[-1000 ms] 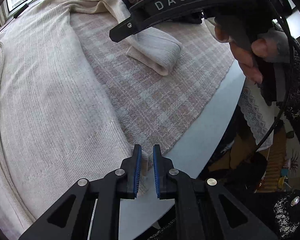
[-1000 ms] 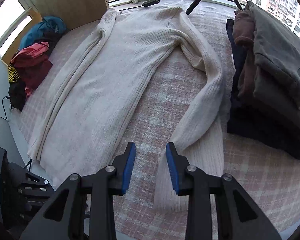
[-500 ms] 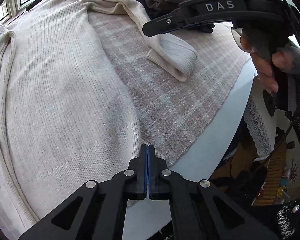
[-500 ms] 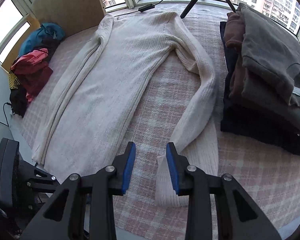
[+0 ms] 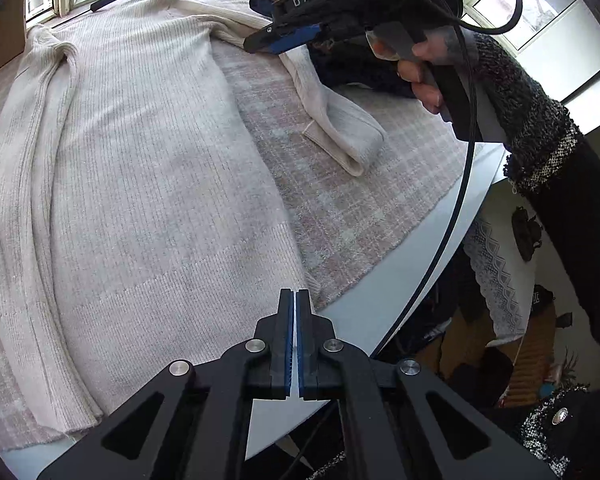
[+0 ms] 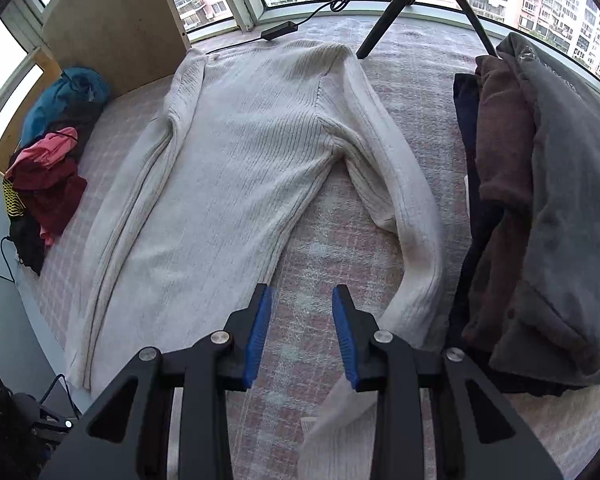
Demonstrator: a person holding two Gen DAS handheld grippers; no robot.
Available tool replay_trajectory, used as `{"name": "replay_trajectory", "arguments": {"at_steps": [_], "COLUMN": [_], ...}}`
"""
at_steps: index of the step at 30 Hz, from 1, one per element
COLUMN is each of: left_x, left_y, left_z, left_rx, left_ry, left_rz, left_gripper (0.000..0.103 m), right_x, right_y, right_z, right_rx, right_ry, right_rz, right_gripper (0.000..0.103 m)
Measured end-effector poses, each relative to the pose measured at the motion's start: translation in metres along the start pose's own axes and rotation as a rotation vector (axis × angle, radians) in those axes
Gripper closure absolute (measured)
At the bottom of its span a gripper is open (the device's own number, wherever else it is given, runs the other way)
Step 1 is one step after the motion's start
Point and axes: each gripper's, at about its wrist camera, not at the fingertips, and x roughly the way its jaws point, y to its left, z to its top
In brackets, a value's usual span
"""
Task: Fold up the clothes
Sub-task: 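Grasp the other sleeve cuff with the right gripper and fold it across the body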
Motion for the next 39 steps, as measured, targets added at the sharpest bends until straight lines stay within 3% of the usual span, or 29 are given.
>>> {"name": "replay_trajectory", "arguments": {"at_steps": [4,9,12,19,22,29,33,36,39], "left_x": [0.026,0.027,0.009,-0.028,-0.034,-0.027,-0.023,-0.033,-0.042], "left_y": [-0.006,0.013,0.034,0.067,0.073,0.034,0.054,0.074,0.074], "left_z": [0.007,0.008,0.002,-0.009,-0.013,-0.012,-0.013,-0.019,-0.026], "left_rx": [-0.015,-0.110,-0.191,-0.322,-0.377,-0.294,-0.305,-0.385,-0.397], "left_ry": [0.024,-0.011,-0.051,-0.132,-0.143,-0.138,-0.107,-0.124,-0.130], "left_rz": [0.050,0.056,0.094,0.191,0.216,0.260,0.327,0.293,0.241], "left_gripper": [0.091,0.100,0.100,0.100,0.100,0.091,0.090,0.091,0.091], "right_x": [0.023,0.051,0.060,0.056,0.064,0.082,0.073,0.056,0.049], "right_y": [-0.001,0.003,0.011,0.030,0.040,0.051,0.033,0.015,-0.001], "right_z": [0.017,0.030,0.036,0.063,0.073,0.080,0.080,0.079,0.080], "right_rx": [-0.052,-0.126,-0.174,-0.209,-0.220,-0.255,-0.191,-0.153,-0.119], "right_ry": [0.017,0.061,0.098,0.034,0.038,0.074,0.071,0.062,0.074], "right_rz": [-0.007,0.061,0.125,0.180,0.172,0.156,0.180,0.208,0.185], "right_gripper": [0.071,0.072,0.092,0.099,0.099,0.099,0.098,0.088,0.079]}}
